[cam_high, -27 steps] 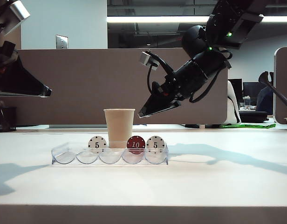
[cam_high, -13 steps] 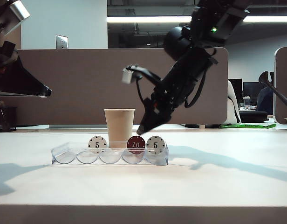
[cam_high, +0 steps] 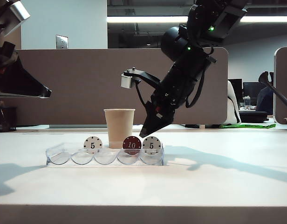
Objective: Pick up the chip with the greater value and put it into the paper cup.
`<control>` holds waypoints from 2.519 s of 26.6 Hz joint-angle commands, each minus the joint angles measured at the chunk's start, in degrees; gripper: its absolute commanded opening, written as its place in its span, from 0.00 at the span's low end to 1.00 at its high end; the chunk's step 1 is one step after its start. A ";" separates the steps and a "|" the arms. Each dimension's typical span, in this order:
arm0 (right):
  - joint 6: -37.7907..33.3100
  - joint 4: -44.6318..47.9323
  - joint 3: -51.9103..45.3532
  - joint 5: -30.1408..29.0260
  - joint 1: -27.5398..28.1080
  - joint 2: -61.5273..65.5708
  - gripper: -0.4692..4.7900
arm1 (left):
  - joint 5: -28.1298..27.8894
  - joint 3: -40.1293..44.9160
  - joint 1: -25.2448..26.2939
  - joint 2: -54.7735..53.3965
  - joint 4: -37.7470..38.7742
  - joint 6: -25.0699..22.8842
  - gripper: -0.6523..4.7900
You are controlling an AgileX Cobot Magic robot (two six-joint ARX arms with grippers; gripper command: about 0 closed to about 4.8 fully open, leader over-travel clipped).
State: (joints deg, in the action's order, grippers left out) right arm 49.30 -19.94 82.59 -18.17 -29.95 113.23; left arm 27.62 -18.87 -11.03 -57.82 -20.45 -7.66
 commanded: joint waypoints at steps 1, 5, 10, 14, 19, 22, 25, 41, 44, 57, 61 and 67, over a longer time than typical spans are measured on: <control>0.26 2.23 0.09 -0.15 -0.09 -1.20 0.49 | 0.04 -0.33 0.04 0.07 -0.02 0.17 0.11; 0.22 0.77 0.09 -1.18 -0.09 -5.55 0.49 | 0.02 -0.33 0.04 0.07 0.00 0.17 0.11; -4.48 -1.81 0.07 -8.31 -0.09 -9.42 0.49 | 0.02 -0.33 0.04 0.07 0.00 0.17 0.11; -7.30 -4.57 0.07 -15.69 -0.09 -9.79 0.49 | 0.02 -0.33 0.04 0.07 0.00 0.17 0.11; -7.28 -5.99 -0.02 -16.52 -0.09 -8.41 0.49 | 0.04 -0.33 0.04 0.07 0.15 0.20 0.11; -7.28 -6.75 -0.02 -16.55 -0.04 -7.54 0.49 | 0.04 -0.33 0.04 0.07 0.24 0.20 0.11; -7.28 -7.04 -0.02 -16.74 -0.07 -6.38 0.49 | 0.04 -0.33 0.04 0.07 0.24 0.17 0.12; -7.23 -7.04 -0.02 -19.26 -0.07 -3.85 0.49 | 0.07 -0.31 0.04 0.07 0.28 0.20 0.12; -7.26 -6.93 -0.02 -19.26 -0.07 -2.82 0.49 | 0.07 -0.31 0.04 0.07 0.28 0.20 0.12; -7.26 -5.49 -0.02 -18.78 -0.07 -1.70 0.49 | 0.07 -0.31 0.04 0.07 0.70 0.20 0.17; -7.26 -4.31 -0.02 -16.00 -0.04 -0.90 0.49 | 0.07 -0.31 0.04 0.07 0.70 0.20 0.17; -7.30 -2.71 -0.02 -16.00 -0.04 0.13 0.49 | 0.07 -0.31 0.04 0.07 0.70 0.17 0.17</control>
State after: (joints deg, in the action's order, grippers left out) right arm 42.24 -24.08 82.43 -34.02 -29.95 113.65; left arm 27.59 -18.87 -11.03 -57.87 -19.33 -7.66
